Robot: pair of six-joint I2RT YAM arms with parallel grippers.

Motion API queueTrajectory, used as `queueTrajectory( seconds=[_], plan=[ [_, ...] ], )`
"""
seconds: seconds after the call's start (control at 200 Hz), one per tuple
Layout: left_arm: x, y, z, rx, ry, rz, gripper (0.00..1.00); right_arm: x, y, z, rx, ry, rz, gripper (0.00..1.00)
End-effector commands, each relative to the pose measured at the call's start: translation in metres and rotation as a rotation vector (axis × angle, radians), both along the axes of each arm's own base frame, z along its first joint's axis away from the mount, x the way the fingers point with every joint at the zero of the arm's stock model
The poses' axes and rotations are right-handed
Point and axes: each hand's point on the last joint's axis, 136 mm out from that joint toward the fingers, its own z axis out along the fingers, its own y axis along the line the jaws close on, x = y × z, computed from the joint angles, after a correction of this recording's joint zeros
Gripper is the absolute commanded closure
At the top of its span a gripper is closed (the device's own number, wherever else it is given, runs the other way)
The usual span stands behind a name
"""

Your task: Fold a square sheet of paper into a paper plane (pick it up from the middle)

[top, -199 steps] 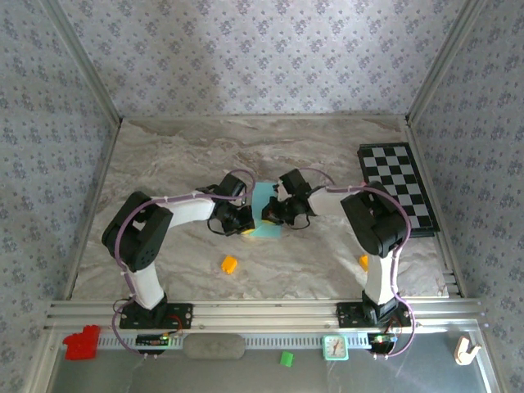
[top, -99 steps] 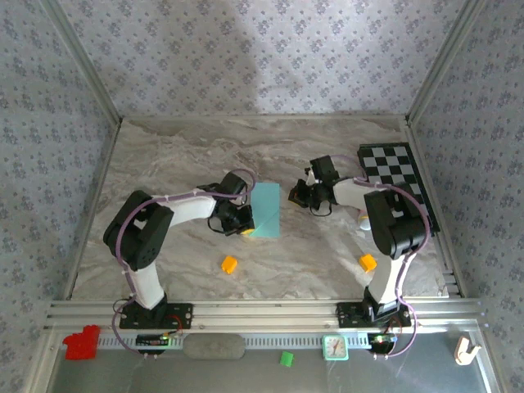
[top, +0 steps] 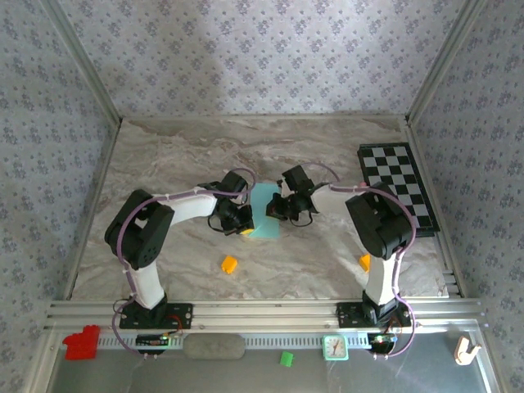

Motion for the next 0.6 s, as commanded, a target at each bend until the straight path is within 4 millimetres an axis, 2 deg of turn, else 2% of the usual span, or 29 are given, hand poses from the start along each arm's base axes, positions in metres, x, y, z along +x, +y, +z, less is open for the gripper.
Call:
queueTrajectory(
  seconds=[0.0,0.105,0.245,0.36,0.6],
  plan=[
    [0.001,-0.006,0.007,-0.023,0.000,-0.020,1.00,0.000,-0.005,-0.013,-0.052,0.045,-0.019,1.00],
    [0.013,-0.018,0.025,-0.084,-0.074,-0.041,1.00,-0.003,-0.017,-0.027,-0.122,0.067,-0.031,1.00],
    [0.023,-0.034,0.041,-0.155,-0.151,-0.056,0.93,-0.010,-0.026,-0.038,-0.174,0.102,-0.038,1.00],
    [0.024,-0.043,0.040,-0.172,-0.161,-0.071,0.90,-0.012,-0.029,-0.041,-0.191,0.120,-0.043,1.00],
    [0.028,-0.047,0.026,-0.168,-0.142,-0.074,0.91,-0.013,-0.031,-0.043,-0.201,0.135,-0.045,1.00]
  ],
)
